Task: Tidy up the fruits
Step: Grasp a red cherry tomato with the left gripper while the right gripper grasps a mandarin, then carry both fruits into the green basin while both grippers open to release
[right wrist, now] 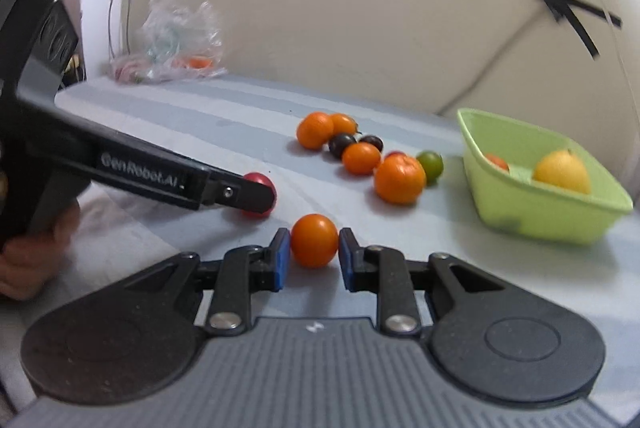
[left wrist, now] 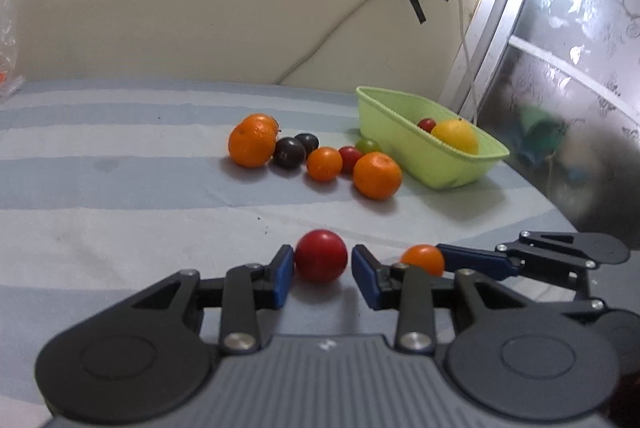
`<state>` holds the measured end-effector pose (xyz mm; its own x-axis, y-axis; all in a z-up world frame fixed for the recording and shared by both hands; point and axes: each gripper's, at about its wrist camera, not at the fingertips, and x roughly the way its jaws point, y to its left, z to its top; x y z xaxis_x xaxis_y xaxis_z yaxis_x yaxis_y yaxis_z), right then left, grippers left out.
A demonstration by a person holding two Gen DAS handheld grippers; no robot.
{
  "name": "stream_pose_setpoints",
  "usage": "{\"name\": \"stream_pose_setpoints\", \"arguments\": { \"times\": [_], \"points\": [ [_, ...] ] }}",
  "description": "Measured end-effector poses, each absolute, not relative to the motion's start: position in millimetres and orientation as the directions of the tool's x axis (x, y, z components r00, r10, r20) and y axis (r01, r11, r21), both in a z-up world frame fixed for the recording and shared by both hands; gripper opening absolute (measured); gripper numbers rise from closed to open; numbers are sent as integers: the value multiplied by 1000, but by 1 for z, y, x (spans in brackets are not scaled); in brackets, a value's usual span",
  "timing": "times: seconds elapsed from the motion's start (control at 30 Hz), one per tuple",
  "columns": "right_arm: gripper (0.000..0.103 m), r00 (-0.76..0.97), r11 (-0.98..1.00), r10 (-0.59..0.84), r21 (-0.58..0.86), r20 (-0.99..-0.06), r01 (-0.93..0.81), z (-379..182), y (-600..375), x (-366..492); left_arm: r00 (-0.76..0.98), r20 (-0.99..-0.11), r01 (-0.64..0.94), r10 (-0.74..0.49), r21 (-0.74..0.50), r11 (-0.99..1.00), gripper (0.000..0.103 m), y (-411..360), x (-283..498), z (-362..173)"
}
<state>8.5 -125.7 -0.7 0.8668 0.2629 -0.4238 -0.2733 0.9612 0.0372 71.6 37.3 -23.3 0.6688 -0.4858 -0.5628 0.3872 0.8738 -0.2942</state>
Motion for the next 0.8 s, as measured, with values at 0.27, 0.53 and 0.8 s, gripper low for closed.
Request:
{"name": "stream_pose_setpoints", "arguments": {
  "times": [0.27,0.53,0.8],
  "points": [
    [29,850,957,276,51,-448,-284,-12,-117,26,697,-580,373,-422,-209,904,30,20,75,-22],
    [28,887,966,257,108,-384,-233,-5,-139,21,670,-557,398,-490,-288,871,30,13,93,-3],
    [29,958,990,93,128,-270,-60,18,-200,29,643,-503,518,-578,-271,811,30,-55,167,43]
  ]
}}
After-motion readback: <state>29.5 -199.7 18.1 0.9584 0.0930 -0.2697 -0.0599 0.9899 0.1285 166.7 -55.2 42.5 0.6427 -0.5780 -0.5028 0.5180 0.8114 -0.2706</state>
